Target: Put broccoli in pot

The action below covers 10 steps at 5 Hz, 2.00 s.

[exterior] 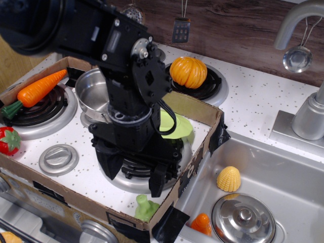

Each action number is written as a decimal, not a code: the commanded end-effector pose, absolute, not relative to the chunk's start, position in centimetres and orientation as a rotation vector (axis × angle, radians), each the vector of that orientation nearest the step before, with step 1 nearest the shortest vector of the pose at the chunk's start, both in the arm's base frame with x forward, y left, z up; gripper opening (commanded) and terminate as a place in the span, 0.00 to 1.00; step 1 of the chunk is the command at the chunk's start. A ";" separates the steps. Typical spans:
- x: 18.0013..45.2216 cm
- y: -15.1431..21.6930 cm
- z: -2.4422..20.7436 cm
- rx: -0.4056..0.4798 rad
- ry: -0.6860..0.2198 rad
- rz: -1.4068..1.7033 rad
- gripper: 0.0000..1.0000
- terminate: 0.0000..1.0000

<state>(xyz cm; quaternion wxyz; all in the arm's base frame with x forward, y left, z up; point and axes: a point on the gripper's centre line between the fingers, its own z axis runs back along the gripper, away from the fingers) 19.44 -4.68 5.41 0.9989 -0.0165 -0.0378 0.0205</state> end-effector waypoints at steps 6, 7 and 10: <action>19.3 -4.6 1.2 -0.121 -0.122 0.107 0.00 0.00; 19.3 -4.4 1.1 -0.119 -0.127 0.101 0.00 0.00; 22.5 0.5 5.7 -0.001 -0.185 0.054 0.00 0.00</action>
